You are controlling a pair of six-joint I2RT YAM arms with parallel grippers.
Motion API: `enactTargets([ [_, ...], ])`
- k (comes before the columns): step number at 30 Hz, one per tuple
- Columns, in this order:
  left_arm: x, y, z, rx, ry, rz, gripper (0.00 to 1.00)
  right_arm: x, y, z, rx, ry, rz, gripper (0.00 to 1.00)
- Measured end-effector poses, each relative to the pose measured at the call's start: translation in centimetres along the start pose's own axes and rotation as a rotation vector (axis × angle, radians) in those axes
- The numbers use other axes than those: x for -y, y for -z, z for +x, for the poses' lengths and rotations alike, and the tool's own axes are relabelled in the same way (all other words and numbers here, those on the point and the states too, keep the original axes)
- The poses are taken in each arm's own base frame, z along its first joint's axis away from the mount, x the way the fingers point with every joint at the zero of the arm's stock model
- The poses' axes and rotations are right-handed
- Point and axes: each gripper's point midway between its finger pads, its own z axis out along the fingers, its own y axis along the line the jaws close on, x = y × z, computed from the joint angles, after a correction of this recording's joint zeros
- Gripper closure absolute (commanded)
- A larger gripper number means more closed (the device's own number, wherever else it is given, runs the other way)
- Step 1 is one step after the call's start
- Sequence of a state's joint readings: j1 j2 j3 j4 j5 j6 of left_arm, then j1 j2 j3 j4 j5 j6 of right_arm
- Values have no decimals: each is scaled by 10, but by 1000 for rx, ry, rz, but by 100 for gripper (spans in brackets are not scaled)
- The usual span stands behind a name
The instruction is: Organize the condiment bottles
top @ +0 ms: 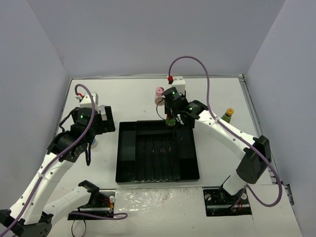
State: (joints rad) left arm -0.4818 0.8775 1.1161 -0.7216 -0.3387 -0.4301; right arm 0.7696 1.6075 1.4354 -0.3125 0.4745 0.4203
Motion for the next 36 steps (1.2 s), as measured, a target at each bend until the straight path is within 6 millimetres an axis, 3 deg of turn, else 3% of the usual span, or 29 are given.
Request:
enactTargets([
  [8,-9,6,0,29,8,-22,3,-49,-23,4,0,35,-46,100],
  [18,-23,19,0,78,21,-43,3,-98,-30,-2,50,26,-121,100],
  [30,-30,18,11,67,9,-65,3,-130,-14,11,63,59,-169,100],
  [36,-31,14,19,47,-2,-72,3,-137,-8,16,63,67,-176,100],
])
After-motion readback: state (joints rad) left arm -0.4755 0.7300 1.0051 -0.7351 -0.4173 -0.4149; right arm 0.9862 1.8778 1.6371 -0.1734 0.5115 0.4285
